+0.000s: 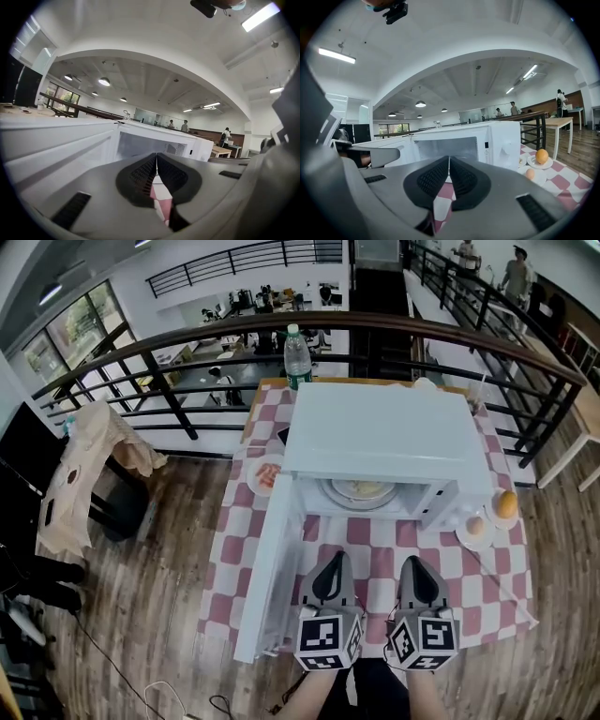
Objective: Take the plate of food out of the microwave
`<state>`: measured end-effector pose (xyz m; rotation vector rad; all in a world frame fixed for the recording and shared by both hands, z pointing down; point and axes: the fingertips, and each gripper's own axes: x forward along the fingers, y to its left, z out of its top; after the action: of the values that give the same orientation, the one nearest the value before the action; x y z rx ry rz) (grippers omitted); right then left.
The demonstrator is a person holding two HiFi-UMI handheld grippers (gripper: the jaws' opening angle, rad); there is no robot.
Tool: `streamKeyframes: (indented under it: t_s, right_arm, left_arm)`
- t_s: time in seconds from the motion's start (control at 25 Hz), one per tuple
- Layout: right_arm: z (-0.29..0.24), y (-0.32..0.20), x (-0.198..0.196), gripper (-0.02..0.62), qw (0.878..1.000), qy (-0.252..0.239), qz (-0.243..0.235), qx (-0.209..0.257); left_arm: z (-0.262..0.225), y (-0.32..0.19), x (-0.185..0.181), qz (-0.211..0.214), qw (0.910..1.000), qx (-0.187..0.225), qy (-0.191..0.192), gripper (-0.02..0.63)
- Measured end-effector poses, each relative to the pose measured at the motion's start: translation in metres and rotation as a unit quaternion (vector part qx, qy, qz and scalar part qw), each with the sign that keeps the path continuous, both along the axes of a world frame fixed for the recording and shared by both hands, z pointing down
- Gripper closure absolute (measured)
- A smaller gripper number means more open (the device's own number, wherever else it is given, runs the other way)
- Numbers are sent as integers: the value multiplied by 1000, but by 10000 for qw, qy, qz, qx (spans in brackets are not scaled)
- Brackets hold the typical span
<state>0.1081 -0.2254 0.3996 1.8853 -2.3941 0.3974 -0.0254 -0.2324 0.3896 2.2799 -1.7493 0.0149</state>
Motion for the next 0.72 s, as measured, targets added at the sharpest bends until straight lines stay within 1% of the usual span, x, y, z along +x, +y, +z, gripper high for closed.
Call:
streamKeyframes:
  t_s: [0.2,0.36,0.52,0.6,0.72]
  right_arm:
    - [3,-22,0,577,9998,123,-132,-13]
    - [7,-40,-2,573,9997,9,-250,-79]
    - [10,-56,-2,568,9995,-82,-293,-110]
    - [11,-63,-3,568,9991,-198,-341,-150]
    - [19,-75,-4,568,9970,-592,-372,-325]
  left_arm:
    - [6,-19,2,-152,9998,-85,30,594]
    - [14,-34,2,-270,9993,-223,148,594]
    - [21,-46,1,-390,9986,-326,167,594]
    - [26,-51,1,-454,9980,-388,215,594]
    - [34,-59,1,-529,9966,-519,346,594]
